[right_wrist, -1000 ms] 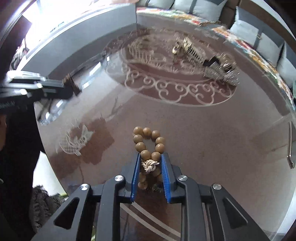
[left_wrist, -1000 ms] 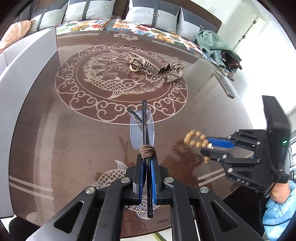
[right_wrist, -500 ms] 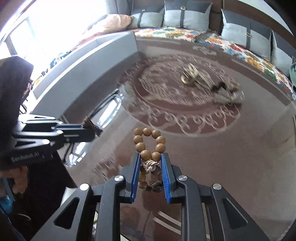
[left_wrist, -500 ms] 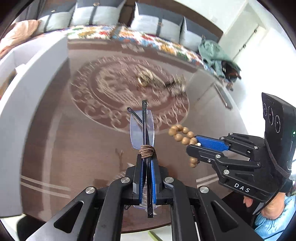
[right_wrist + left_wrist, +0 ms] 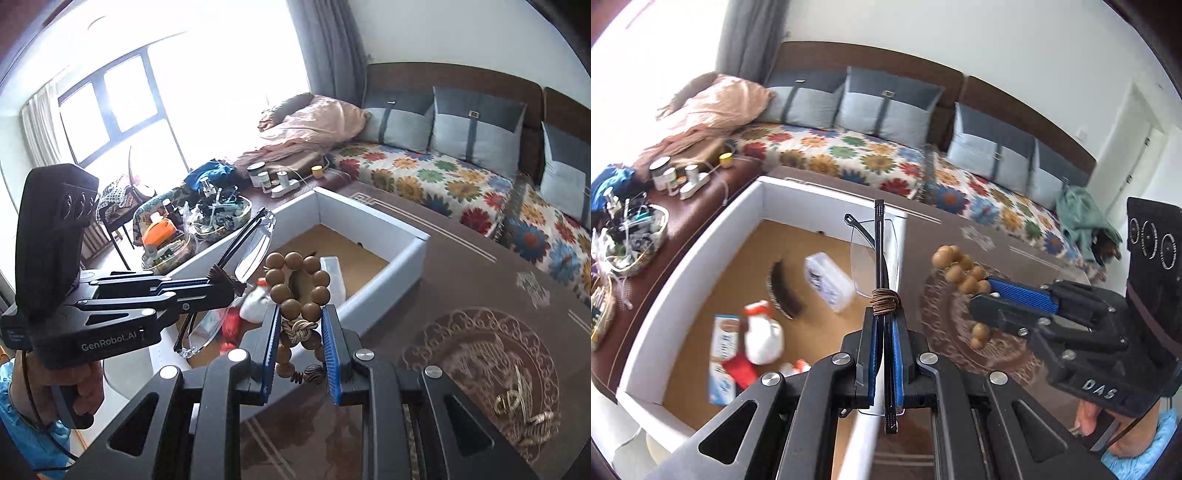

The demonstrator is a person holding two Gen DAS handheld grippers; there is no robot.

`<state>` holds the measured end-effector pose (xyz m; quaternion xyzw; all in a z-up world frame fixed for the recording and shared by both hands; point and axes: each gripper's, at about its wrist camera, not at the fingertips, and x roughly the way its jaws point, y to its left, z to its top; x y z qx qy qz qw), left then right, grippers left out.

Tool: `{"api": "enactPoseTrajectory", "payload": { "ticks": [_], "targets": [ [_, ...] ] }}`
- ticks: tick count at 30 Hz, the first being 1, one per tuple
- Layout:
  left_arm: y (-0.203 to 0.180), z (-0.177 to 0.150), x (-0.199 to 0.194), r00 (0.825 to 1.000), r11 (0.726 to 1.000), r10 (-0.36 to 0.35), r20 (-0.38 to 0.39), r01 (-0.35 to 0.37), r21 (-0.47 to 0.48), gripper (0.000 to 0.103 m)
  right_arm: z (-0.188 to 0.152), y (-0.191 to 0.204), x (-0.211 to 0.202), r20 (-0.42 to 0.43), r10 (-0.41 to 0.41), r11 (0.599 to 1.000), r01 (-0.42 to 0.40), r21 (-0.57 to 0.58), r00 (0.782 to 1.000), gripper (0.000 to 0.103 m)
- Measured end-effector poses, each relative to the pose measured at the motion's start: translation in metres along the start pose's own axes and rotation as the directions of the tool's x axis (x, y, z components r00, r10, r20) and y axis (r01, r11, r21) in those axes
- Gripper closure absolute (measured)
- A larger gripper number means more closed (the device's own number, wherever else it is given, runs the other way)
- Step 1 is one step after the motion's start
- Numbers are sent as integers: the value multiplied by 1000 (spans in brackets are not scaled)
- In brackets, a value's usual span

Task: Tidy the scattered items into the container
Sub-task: 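Open both tools to drop the glasses and bracelet into the cardboard box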

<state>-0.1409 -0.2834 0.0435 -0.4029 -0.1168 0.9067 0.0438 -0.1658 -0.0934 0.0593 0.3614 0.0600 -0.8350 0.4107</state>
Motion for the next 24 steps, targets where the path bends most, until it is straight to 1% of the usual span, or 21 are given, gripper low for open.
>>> {"api": "enactPoseTrajectory", "payload": {
  "ticks": [2,5,9,14,17,18,20,21,22,24],
  "targets": [
    [24,7,13,1000,1000,18,-18,-18,-20,96,14,10,32,-20,6,1000,-6,-13,1000,80],
    [55,2,47,997,998,22,-80,-27,-52,96,22,15,88,-80,-1,1000,0,-9,997,80],
    [77,-11,88,990,995,14,-143,-28,-95,96,12,1,147,-153,-11,1000,15,22,988,80],
    [96,-19,121,981,991,4,-192,-30,-129,96,1,-22,192,-212,9,995,11,96,977,80],
    [99,-21,136,972,990,-22,-235,-11,-139,96,-2,-31,204,-235,4,992,25,121,972,79],
    [99,-21,139,971,989,-13,-240,-23,-144,95,-2,-32,204,-236,1,992,29,122,972,78],
    [101,-23,144,968,987,6,-251,-46,-153,80,0,-29,198,-230,-1,992,30,121,973,71],
    [102,-22,143,969,986,18,-247,-59,-159,59,1,-28,195,-227,-2,992,30,121,974,69],
    [104,-22,139,971,984,27,-238,-69,-167,53,1,-27,192,-224,-3,992,31,120,975,69],
    [107,-21,133,974,979,45,-222,-87,-182,52,3,-25,186,-217,-5,992,32,119,976,69]
  ]
}}
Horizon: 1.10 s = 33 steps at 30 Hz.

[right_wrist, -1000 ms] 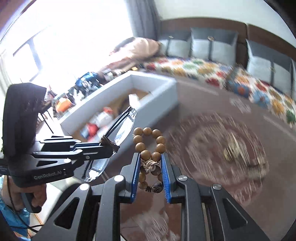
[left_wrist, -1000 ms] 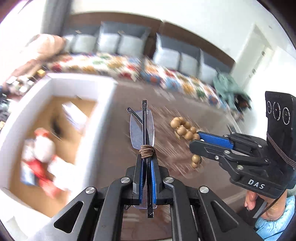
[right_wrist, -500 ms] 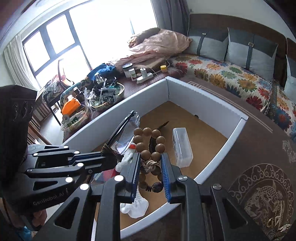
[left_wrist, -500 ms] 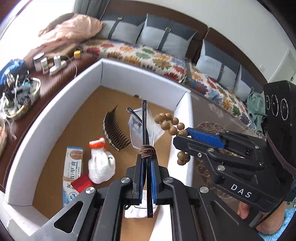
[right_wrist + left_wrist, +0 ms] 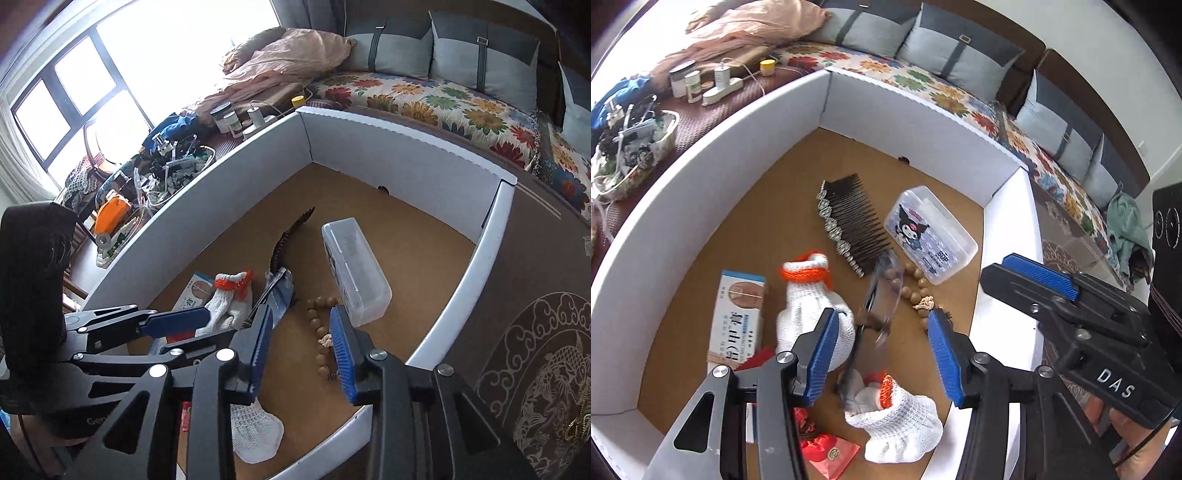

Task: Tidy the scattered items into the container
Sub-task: 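Open both tools to drop the glasses and bracelet into the cardboard box, then move both tools back over the table toward the chain and clips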

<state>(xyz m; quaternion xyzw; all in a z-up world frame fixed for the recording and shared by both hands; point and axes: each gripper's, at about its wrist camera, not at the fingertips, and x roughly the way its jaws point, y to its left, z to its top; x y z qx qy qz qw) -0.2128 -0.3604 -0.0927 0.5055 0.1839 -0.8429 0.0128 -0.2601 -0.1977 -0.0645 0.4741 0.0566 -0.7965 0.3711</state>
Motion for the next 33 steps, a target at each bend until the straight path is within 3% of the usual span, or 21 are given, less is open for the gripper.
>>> {"api": "enactPoseTrajectory", "payload": {
  "ticks": [11,15,18,26,32,33],
  "targets": [
    [3,-22,-46,998,998,52,46,-51,-22,51,-1,13,-36,35,-7,1000,8,-5,999,69],
    [-6,-37,-70,995,998,67,69,-65,-20,35,-11,18,-61,50,-11,1000,12,-8,999,69],
    [-21,-52,-88,994,998,61,90,-61,-6,35,-27,17,-84,66,-16,1000,16,4,998,69],
    [-97,-106,-121,991,994,17,134,-31,103,32,-115,-20,-145,89,-38,993,28,111,995,69],
    [-168,-150,-130,981,980,26,194,-64,191,30,-190,-59,-191,114,-130,980,110,169,985,68],
    [-179,-156,-129,979,976,32,200,-73,204,25,-202,-66,-201,127,-144,976,119,183,981,68]
  ]
}}
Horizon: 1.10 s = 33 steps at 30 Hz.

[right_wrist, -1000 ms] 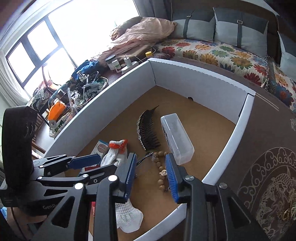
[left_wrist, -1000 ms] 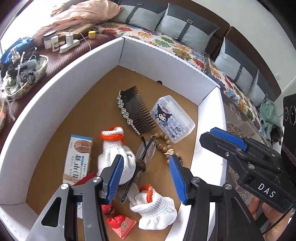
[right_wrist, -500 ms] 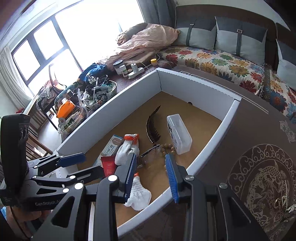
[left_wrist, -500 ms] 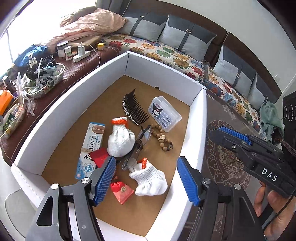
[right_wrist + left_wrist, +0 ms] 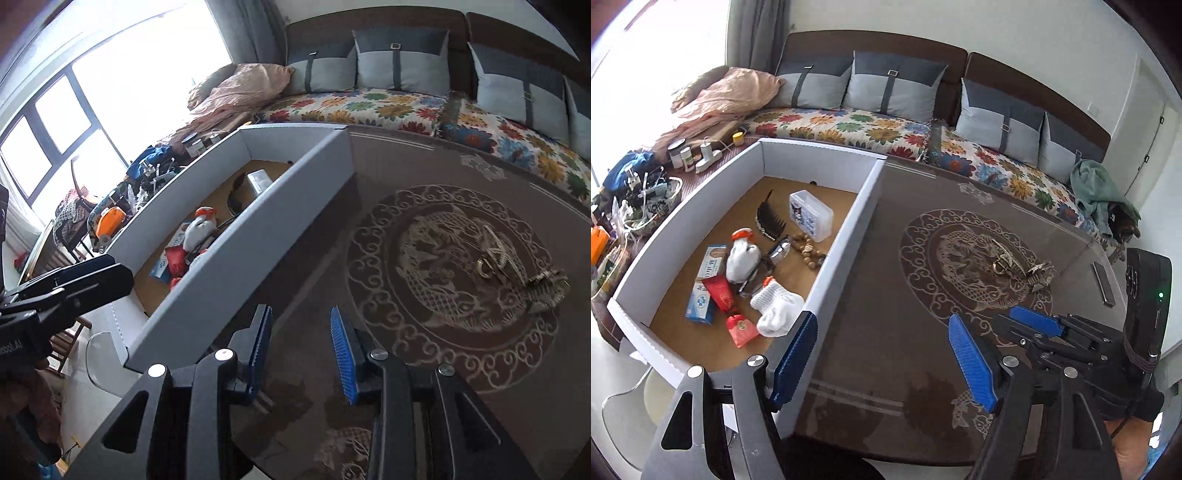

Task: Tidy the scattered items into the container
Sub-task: 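Move both tools back over the table toward the chain and clips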

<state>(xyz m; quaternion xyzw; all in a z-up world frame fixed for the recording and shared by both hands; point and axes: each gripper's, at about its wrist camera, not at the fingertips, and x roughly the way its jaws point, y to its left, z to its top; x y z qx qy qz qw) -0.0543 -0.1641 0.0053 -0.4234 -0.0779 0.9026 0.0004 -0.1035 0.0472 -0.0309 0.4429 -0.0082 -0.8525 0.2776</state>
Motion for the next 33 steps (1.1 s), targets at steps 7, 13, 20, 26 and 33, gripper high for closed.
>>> {"api": "enactPoseTrajectory", "payload": {
  "ticks": [7,13,20,26,33],
  "targets": [
    [-64,-13,4,999,993,28,16,-29,112,22,-40,-59,-54,61,-76,994,70,86,995,68],
    [-98,-19,13,999,984,39,9,-40,171,21,-56,-86,-71,110,-151,984,139,109,982,68],
    [-110,-26,35,998,982,44,-36,-37,188,20,-83,-110,-92,264,-269,962,244,122,926,68],
    [-116,-43,82,985,983,4,-174,28,181,20,-122,-166,-83,279,-195,961,126,245,941,65],
    [-142,-54,143,939,982,-69,-336,124,144,20,-124,-203,-74,255,-175,942,87,323,951,64]
  ]
}}
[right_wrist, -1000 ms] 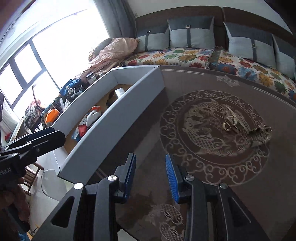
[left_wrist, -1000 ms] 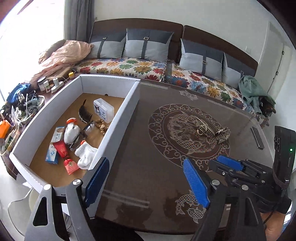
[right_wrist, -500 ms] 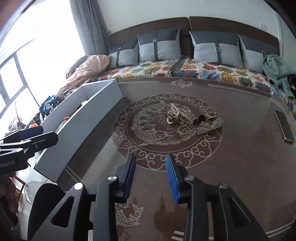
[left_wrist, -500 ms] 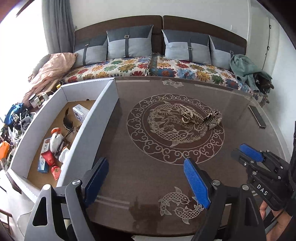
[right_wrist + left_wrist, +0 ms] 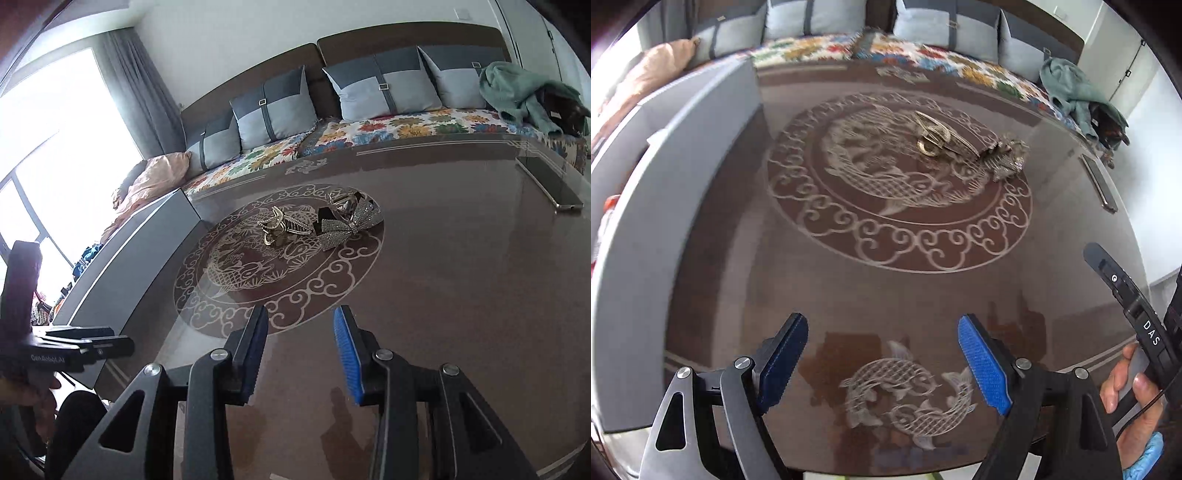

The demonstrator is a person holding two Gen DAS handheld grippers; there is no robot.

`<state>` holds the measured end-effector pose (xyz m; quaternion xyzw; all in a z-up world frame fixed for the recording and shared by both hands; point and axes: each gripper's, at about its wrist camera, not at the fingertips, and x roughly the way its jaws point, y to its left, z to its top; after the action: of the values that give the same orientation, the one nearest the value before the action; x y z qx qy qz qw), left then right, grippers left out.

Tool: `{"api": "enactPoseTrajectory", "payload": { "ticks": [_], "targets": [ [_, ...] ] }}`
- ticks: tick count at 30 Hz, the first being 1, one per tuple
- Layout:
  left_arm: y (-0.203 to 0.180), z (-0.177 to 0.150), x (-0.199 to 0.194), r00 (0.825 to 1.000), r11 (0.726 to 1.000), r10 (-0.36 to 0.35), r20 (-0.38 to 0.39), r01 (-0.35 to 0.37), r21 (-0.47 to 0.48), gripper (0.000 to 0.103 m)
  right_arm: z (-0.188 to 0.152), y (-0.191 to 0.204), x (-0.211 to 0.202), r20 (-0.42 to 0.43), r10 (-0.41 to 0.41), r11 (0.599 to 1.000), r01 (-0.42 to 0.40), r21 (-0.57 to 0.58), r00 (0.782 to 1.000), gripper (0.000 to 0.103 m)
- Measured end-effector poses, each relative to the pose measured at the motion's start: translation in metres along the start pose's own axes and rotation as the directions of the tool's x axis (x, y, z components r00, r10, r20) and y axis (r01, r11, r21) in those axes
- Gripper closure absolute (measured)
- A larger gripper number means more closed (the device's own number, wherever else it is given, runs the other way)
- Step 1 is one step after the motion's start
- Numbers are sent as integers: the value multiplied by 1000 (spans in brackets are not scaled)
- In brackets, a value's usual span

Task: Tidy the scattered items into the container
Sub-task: 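Move both tools back over the table toward the chain and clips, then grasp the gold chain necklace with the left tool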

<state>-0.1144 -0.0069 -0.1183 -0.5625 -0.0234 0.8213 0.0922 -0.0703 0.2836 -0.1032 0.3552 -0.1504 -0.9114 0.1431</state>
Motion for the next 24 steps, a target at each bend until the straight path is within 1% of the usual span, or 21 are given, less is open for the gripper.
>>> {"api": "enactPoseTrajectory", "payload": {
  "ticks": [3,4,6,9,12,13,16,18,21,24],
  "targets": [
    [-3,30,18,998,998,-53,-27,52,-40,20,6,-10,7,-21,18,999,-17,38,1000,64],
    [-2,41,20,998,997,-62,-25,61,-54,20,7,-14,9,-28,24,998,-22,50,999,64],
    [1,74,26,997,993,-82,-15,80,-87,20,11,-21,13,-42,36,997,-33,76,998,64],
    [7,119,33,989,980,-148,-9,146,-139,20,13,-33,16,-58,52,992,-45,119,997,64],
    [10,148,37,984,966,-179,-17,173,-191,20,12,-47,17,-69,76,982,-63,176,995,64],
    [11,152,36,982,962,-190,-10,184,-200,20,12,-50,17,-70,84,978,-69,195,994,64],
    [10,159,39,985,968,-172,-2,169,-185,20,12,-59,15,-59,110,966,-93,241,992,64],
    [9,159,47,987,973,-160,-21,154,-171,20,13,-61,12,-45,124,962,-109,250,991,64],
    [11,153,56,986,974,-158,-53,147,-173,20,13,-61,10,-36,139,960,-126,251,990,64],
    [9,144,62,984,974,-164,-63,151,-171,20,13,-60,11,-41,142,960,-127,250,989,64]
  ]
}}
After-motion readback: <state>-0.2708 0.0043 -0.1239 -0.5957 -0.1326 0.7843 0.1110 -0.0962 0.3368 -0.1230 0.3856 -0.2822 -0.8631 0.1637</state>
